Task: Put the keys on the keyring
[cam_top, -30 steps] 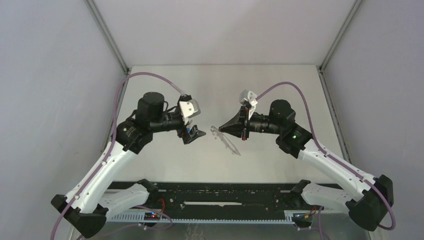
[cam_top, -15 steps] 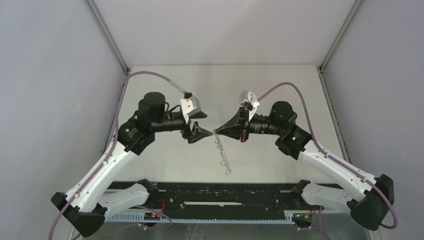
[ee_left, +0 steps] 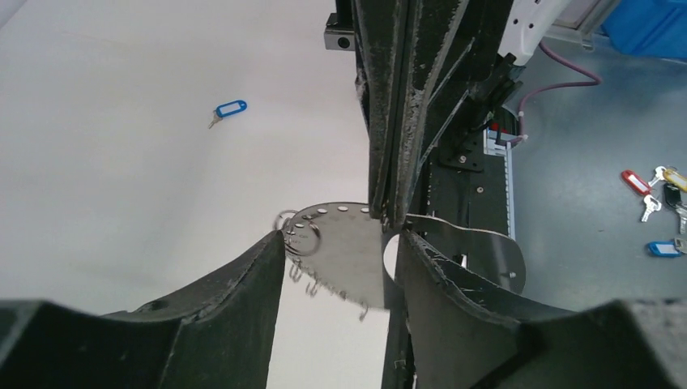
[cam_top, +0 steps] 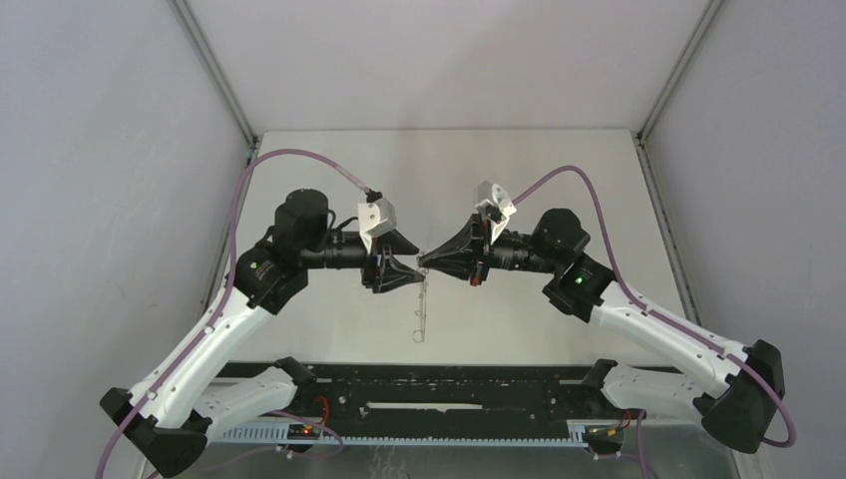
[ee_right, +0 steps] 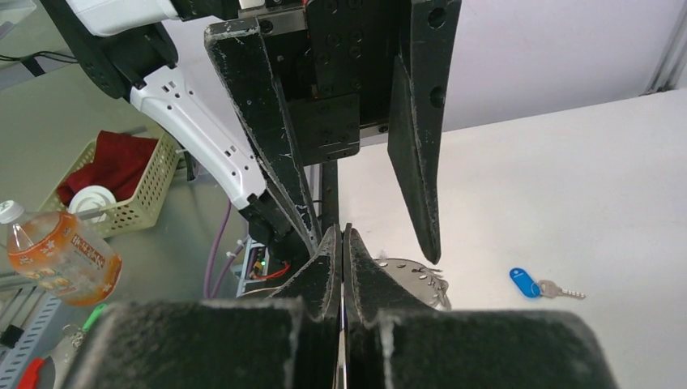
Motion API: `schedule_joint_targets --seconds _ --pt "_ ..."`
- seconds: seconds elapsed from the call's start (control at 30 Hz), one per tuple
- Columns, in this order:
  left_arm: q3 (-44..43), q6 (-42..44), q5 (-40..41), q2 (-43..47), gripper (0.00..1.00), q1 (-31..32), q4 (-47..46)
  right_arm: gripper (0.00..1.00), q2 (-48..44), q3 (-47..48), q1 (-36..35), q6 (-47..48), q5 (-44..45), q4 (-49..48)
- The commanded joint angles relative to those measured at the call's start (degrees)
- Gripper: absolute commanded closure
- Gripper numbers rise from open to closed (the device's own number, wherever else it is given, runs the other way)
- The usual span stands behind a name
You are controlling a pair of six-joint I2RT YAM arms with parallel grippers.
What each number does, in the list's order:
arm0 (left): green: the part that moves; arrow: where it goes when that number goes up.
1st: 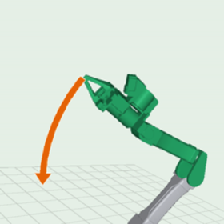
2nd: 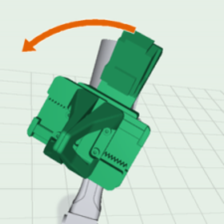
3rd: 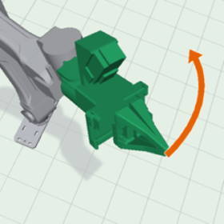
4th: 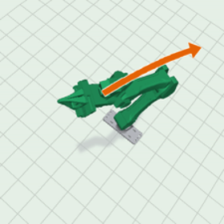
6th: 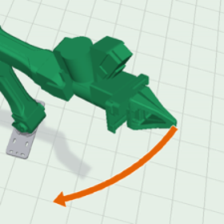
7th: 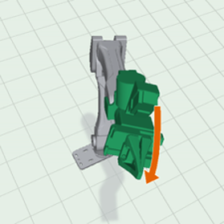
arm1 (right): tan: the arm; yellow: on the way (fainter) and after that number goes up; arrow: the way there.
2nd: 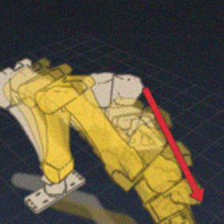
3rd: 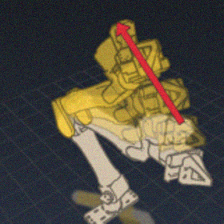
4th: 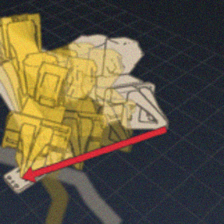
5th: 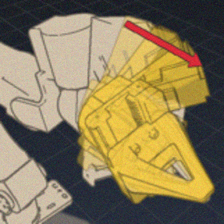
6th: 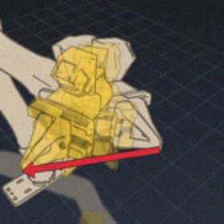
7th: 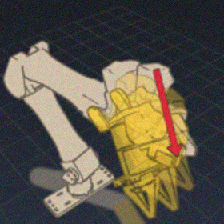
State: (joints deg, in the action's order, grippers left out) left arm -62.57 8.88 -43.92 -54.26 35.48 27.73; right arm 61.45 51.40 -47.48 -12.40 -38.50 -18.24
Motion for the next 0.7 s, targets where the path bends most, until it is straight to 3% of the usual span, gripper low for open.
schedule_joint_targets --seconds 0.0,0.33,0.67 --pt "0.9 -1.8 -3.6 1.2 0.41 0.4 -2.2 1.00 0.3 1.5 -0.8 -0.7 1.8 -4.3" --pt "0.2 -3.2 -3.8 1.4 0.50 0.4 -3.4 1.00 1.0 1.6 -1.4 0.1 0.6 -3.8" --pt "0.6 -2.3 -4.9 1.1 0.90 0.4 -2.5 1.00 0.5 1.5 -1.5 -1.1 0.7 -5.5"
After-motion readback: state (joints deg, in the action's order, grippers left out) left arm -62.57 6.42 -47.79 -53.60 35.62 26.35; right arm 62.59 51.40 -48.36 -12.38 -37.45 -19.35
